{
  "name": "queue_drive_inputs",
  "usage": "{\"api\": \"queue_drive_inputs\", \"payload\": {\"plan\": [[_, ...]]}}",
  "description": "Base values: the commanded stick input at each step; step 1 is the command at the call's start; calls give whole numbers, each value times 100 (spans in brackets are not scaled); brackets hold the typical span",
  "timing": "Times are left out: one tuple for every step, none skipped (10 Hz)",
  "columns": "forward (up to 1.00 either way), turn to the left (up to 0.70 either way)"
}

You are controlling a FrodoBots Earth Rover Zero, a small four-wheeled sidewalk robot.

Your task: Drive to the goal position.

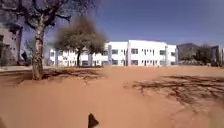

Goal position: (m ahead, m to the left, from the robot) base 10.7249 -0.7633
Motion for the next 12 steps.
{"api": "queue_drive_inputs", "payload": {"plan": [[100, 0], [100, 0], [100, 0], [100, 0], [100, 0], [100, 0], [100, 0], [100, 0], [100, 0], [100, 0], [100, 0], [100, 0]]}}
